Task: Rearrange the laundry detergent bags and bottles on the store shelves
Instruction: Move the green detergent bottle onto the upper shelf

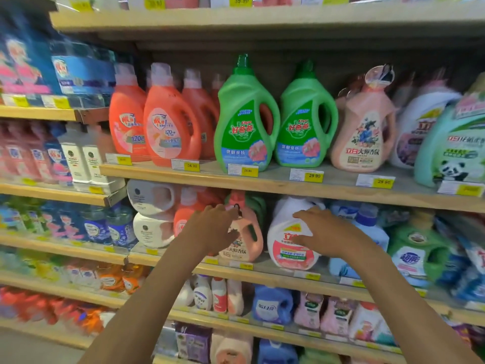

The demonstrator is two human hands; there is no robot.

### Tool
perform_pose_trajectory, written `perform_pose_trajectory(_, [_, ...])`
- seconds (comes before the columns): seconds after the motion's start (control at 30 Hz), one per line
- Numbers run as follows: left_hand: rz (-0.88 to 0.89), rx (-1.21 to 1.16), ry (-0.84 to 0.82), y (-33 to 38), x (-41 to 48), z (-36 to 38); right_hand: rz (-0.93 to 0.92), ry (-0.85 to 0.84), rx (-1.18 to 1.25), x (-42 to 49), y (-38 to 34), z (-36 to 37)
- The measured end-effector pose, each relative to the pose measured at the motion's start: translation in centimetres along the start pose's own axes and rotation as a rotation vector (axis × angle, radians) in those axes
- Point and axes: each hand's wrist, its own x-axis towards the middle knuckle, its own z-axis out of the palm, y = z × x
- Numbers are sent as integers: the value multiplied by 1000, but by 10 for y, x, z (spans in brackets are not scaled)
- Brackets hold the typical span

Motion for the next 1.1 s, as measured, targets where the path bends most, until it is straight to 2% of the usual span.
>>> perform_pose_trajectory(0.3, [-13,-39,93,-25,1,-17,-30,119,8,1,-6,-23])
perform_pose_trajectory(0.53, [-55,-309,141,-54,36,-25,-60,213,11,29,-1,-54])
perform_pose_trajectory(0.8, [-116,-420,357,-82,105,-36,-31,367,11,92,14,-104])
perform_pose_trajectory(0.93, [-109,-469,389,-98,144,-42,6,505,-38,138,11,-130])
perform_pose_trajectory(1.1, [-123,-532,539,-101,183,-44,-1,573,-53,194,-3,-155])
